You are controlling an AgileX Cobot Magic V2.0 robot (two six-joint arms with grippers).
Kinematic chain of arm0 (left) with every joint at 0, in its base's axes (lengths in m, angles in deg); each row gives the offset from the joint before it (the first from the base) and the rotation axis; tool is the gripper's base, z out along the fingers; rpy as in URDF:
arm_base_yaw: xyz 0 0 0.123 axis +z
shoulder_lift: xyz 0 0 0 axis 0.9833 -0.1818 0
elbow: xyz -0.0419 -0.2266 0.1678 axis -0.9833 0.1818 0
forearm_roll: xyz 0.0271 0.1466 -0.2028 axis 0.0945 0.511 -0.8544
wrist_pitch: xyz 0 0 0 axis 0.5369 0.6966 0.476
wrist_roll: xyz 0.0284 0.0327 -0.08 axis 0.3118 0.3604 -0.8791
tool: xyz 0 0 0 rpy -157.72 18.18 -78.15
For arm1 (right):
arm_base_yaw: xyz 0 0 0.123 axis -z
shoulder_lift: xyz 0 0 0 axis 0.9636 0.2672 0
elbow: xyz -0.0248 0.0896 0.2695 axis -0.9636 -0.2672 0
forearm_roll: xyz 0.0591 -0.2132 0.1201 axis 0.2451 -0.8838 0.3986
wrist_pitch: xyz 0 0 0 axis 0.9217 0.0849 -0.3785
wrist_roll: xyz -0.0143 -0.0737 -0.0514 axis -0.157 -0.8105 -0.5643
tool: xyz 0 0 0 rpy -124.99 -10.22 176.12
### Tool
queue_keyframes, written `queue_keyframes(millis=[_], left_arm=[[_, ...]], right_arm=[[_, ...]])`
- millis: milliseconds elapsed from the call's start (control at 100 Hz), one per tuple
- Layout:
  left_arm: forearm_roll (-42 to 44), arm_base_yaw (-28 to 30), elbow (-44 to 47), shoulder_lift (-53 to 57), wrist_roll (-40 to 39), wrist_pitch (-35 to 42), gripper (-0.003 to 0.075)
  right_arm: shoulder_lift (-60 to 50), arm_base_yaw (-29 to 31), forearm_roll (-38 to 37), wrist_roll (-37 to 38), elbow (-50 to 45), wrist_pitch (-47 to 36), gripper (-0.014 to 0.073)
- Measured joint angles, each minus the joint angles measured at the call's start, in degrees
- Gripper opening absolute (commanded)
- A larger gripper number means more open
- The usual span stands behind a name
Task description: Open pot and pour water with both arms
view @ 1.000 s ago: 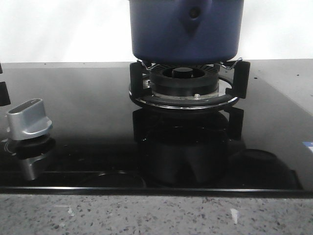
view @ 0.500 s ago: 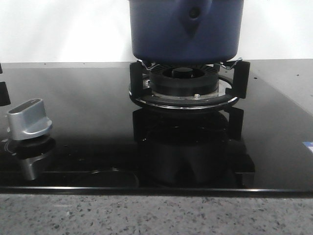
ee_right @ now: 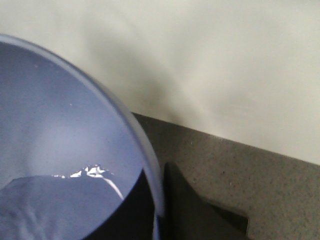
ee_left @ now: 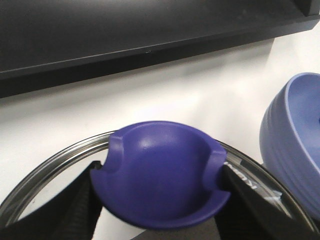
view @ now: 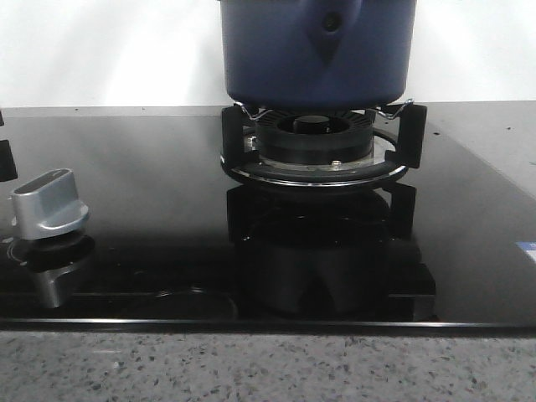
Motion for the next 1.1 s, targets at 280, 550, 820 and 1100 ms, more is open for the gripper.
queue_keyframes(millis=[280,550,820,1100], left_arm=[[0.0,0.0,0.0,0.0,0.0,0.1,0.0242],[0.0,0.0,0.0,0.0,0.0,0.1,0.0242],[0.0,0.0,0.0,0.0,0.0,-0.1,0.0242],[0.0,0.0,0.0,0.0,0.0,-0.1,0.0242]], right_arm=[[-9.27,-1.5,0.0,-4.8,-18.83,-25.01,-0.0066],[-12.72,-4.24,-5.53,-5.78,-33.97,-44.48,-0.0066],[-12.75,-4.46,-8.09,-5.96,-42.31,-62.8,-0.0066],[-12.96,-4.46,-13.15,-7.27,-48.34,-82.71,-0.0066]])
